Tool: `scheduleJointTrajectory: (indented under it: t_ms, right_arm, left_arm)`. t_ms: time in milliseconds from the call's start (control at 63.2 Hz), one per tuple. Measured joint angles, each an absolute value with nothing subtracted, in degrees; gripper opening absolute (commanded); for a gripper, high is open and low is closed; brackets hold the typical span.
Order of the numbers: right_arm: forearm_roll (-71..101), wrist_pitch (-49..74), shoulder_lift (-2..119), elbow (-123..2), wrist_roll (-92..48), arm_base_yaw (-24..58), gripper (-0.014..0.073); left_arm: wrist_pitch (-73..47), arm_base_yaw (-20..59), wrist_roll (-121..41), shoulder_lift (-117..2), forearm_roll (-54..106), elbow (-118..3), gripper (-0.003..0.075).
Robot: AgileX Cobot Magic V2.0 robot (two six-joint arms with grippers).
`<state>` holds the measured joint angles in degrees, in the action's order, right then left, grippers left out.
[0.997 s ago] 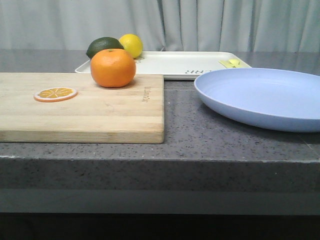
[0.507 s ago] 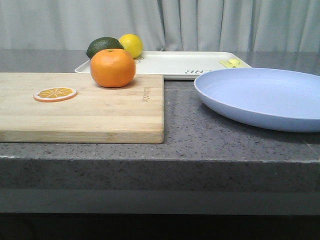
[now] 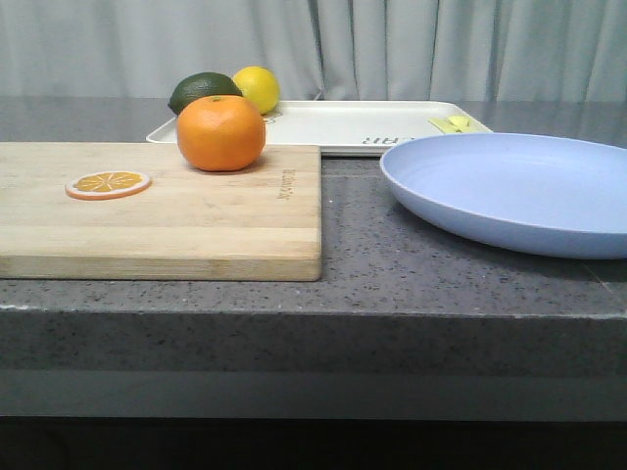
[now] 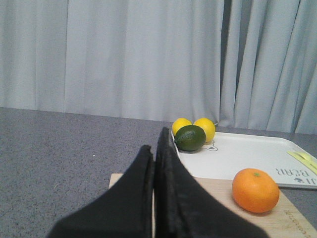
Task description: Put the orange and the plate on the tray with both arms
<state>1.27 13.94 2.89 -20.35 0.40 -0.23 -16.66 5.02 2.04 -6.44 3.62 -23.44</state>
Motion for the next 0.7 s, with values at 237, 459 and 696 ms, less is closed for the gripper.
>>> scheduleJointTrajectory:
  t_ms: [237, 459, 696]
  right_arm:
    - [0.7, 24.1, 15.1, -33.1, 0.4, -0.2, -0.0118]
    - [0.6, 27.8, 23.5, -34.8, 0.4, -0.2, -0.0118]
    - [0.6, 27.8, 27.6, -34.8, 0.4, -0.2, -0.0118]
  left_arm:
    - [-28.3, 5.0, 1.5, -22.0, 3.6, -39.5, -0.0020]
    - [-31.8, 5.0, 1.3, -31.4, 3.7, -41.8, -0.0020]
    - [-32.0, 5.0, 1.2, -38.3, 3.7, -41.8, -0.0020]
